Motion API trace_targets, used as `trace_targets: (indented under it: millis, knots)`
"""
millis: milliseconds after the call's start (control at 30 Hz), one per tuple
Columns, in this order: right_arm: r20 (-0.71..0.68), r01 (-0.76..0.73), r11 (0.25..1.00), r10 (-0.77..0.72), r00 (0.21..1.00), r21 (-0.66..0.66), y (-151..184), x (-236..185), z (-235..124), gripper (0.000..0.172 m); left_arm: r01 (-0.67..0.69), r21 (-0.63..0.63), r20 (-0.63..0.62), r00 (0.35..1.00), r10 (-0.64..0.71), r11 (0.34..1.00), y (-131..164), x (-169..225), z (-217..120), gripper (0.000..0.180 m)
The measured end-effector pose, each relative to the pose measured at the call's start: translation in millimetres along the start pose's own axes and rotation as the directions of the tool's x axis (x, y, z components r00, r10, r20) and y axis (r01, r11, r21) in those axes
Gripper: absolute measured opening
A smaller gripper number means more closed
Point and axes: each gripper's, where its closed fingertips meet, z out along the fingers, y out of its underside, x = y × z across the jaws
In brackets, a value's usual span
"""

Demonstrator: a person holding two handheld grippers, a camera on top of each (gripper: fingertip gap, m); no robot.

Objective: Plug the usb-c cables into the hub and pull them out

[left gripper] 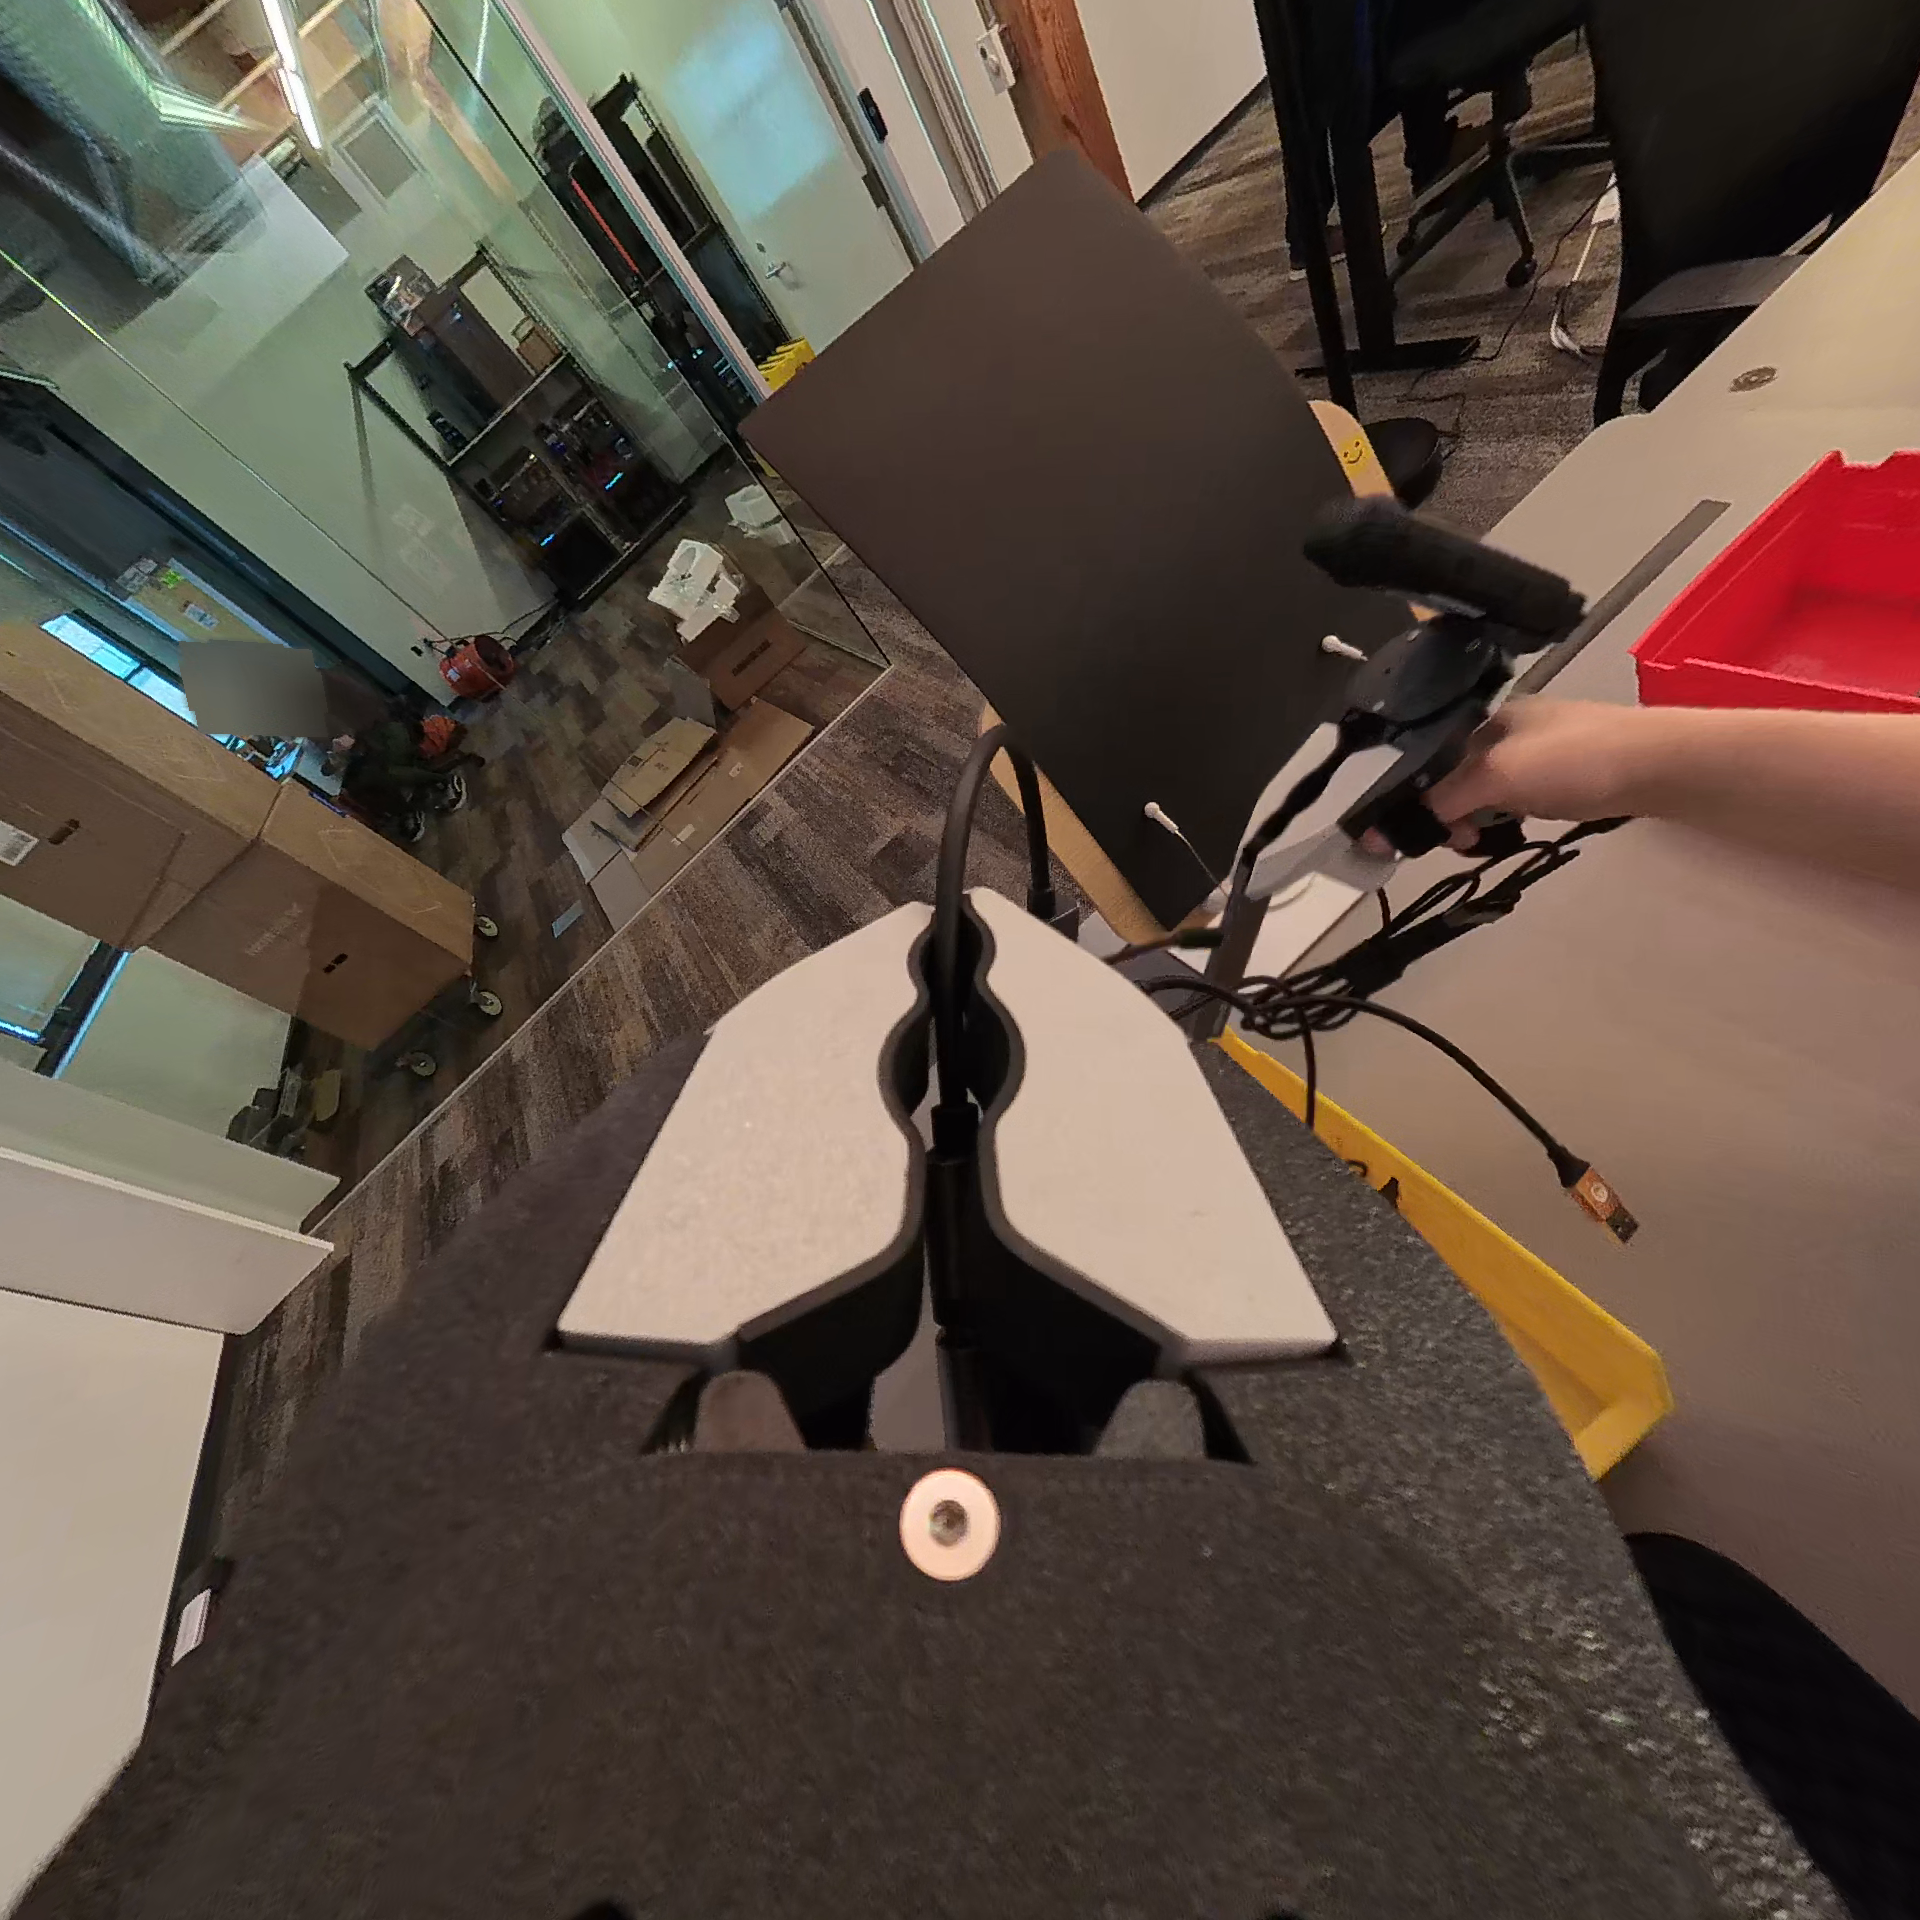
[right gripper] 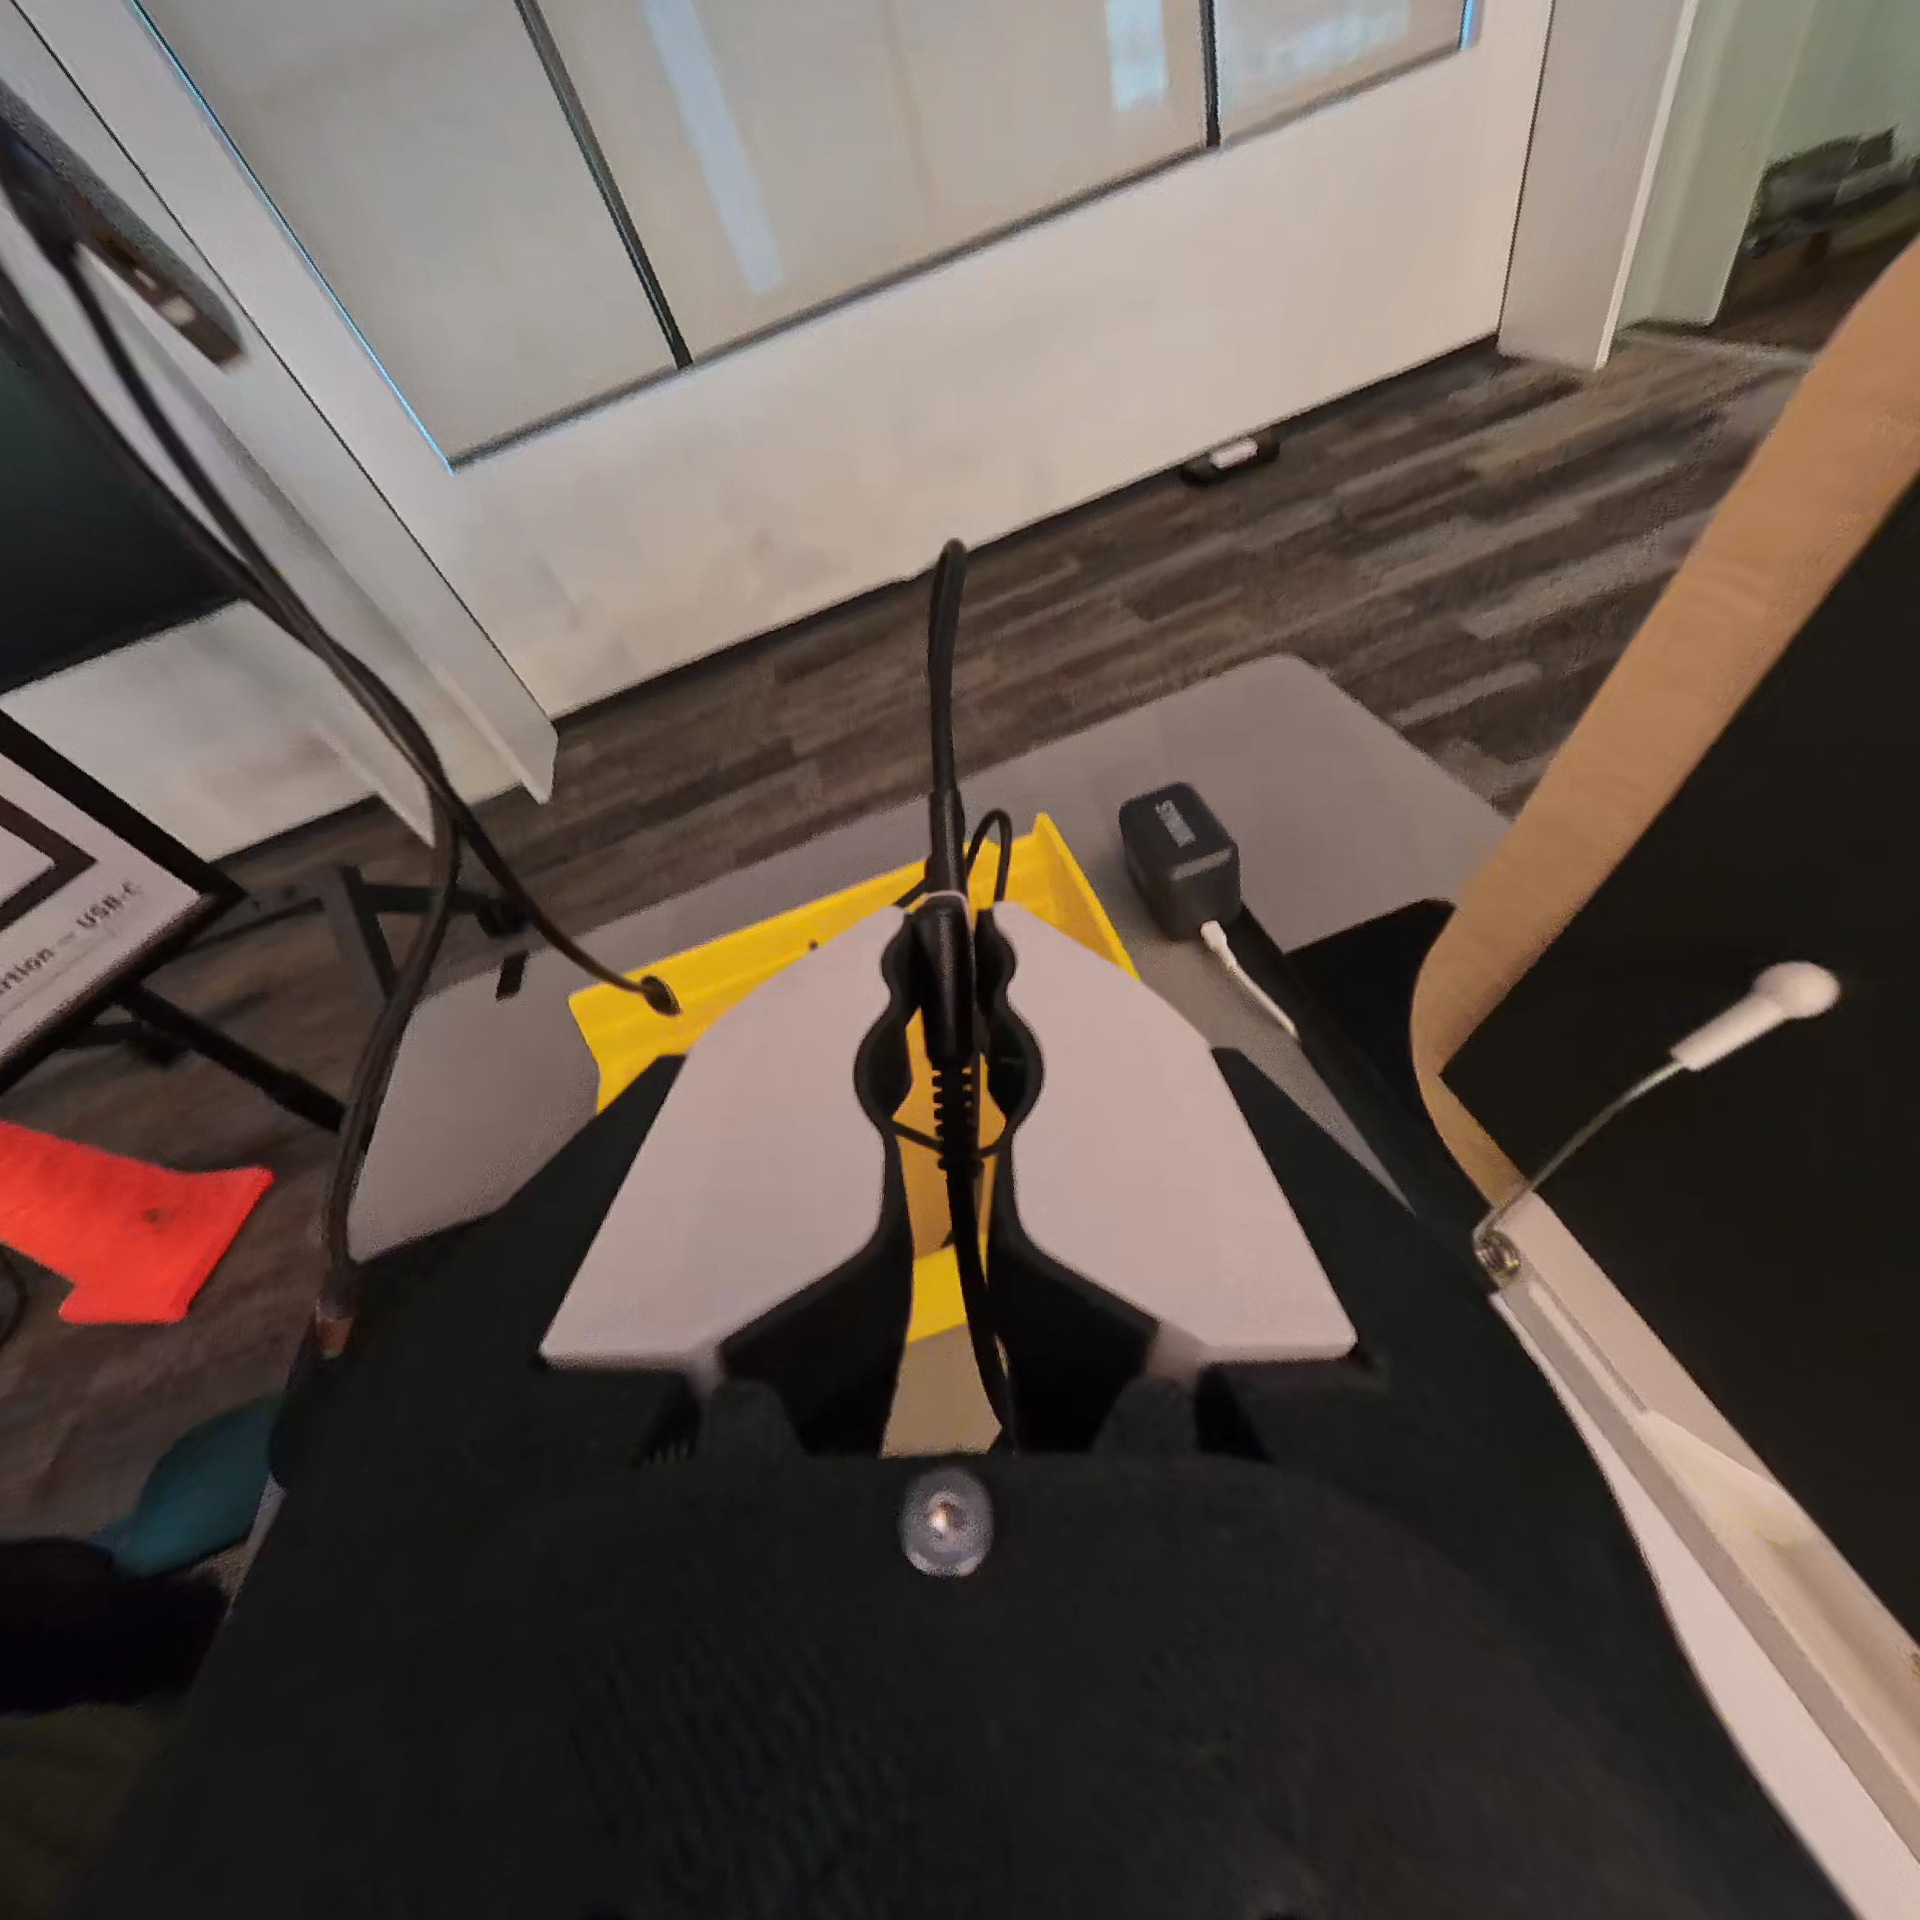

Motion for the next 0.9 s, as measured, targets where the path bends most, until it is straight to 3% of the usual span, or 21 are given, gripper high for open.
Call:
trace_targets:
  millis: [167, 367, 467, 633, 900]
  knots:
    - [-0.005, -0.032, 0.971, 0.032, 0.999, -0.235, 17.7, -11.0, 49.0, 0.011, 0.009, 0.012, -0.010, 1.000, -0.009, 1.000, -3.6, 3.8, 4.2, 0.000]
    - [0.021, 0.069, 0.931, -0.066, 0.998, -0.359, 17.6, -38.4, 105.3, 0.010, 0.007, 0.001, -0.020, 1.000, -0.007, 1.000, -1.5, 9.8, 9.3, 0.000]
    - [-0.009, 0.149, 0.880, -0.171, 0.985, -0.451, 22.5, -38.9, 116.3, 0.010, 0.006, -0.013, -0.022, 1.000, -0.006, 1.000, 3.6, 10.4, 9.8, 0.000]
    - [0.047, 0.153, 0.879, -0.148, 0.988, -0.451, 19.0, -54.1, 131.5, 0.010, 0.020, -0.014, -0.019, 1.000, -0.020, 1.000, 12.0, 8.0, 6.3, 0.000]
    - [0.038, 0.253, 0.781, -0.283, 0.959, -0.571, 23.9, -59.0, 147.4, 0.010, 0.043, -0.037, -0.014, 0.999, -0.043, 0.998, 29.8, 4.4, 0.6, 0.000]
